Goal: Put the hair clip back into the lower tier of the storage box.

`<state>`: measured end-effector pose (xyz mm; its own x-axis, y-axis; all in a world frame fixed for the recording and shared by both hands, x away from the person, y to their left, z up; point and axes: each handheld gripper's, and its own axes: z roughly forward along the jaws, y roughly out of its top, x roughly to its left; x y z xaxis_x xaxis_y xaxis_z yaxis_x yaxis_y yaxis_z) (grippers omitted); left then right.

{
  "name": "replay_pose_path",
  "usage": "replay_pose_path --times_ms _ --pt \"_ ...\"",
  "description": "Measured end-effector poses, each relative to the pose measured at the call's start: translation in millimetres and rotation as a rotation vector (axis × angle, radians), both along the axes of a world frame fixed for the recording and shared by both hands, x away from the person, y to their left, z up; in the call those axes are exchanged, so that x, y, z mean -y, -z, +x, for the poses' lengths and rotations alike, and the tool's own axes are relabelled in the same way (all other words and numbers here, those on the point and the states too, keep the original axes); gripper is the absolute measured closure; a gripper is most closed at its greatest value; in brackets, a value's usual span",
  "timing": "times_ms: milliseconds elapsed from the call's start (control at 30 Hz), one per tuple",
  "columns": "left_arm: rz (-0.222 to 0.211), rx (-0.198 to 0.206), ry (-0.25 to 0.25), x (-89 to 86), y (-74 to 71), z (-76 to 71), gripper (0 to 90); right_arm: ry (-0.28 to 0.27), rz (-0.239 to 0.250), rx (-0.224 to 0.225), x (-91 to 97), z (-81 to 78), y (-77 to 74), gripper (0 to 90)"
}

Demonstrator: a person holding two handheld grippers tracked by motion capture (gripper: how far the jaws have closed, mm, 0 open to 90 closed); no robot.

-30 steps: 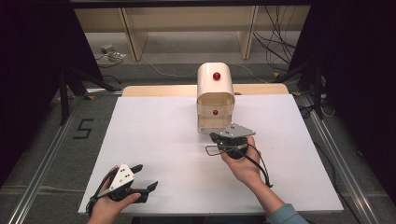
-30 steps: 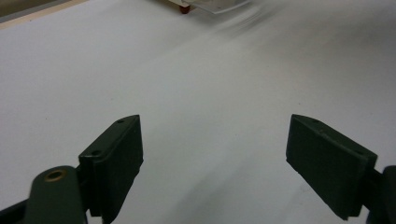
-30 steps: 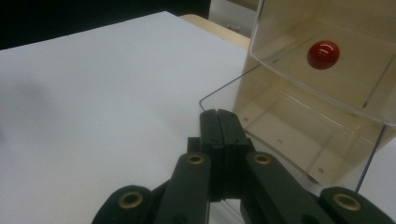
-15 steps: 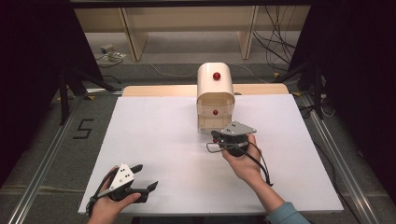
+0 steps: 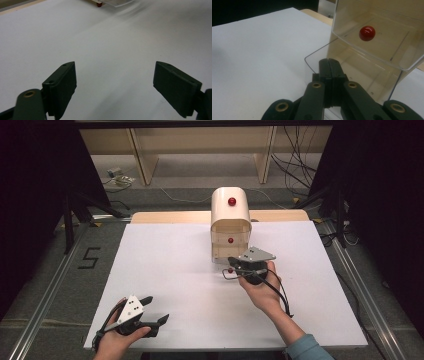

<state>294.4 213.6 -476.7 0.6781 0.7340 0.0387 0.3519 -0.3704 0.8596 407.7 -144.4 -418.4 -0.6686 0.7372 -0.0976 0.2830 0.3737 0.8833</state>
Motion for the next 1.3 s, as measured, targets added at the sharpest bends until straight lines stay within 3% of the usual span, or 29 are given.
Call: replay_pose_path --times_ms 1300 --pt "0.001 0.001 0.0 -0.1 -0.1 0.0 18.6 0.01 -0.025 0.001 -1.2 15.8 1.2 90.0"
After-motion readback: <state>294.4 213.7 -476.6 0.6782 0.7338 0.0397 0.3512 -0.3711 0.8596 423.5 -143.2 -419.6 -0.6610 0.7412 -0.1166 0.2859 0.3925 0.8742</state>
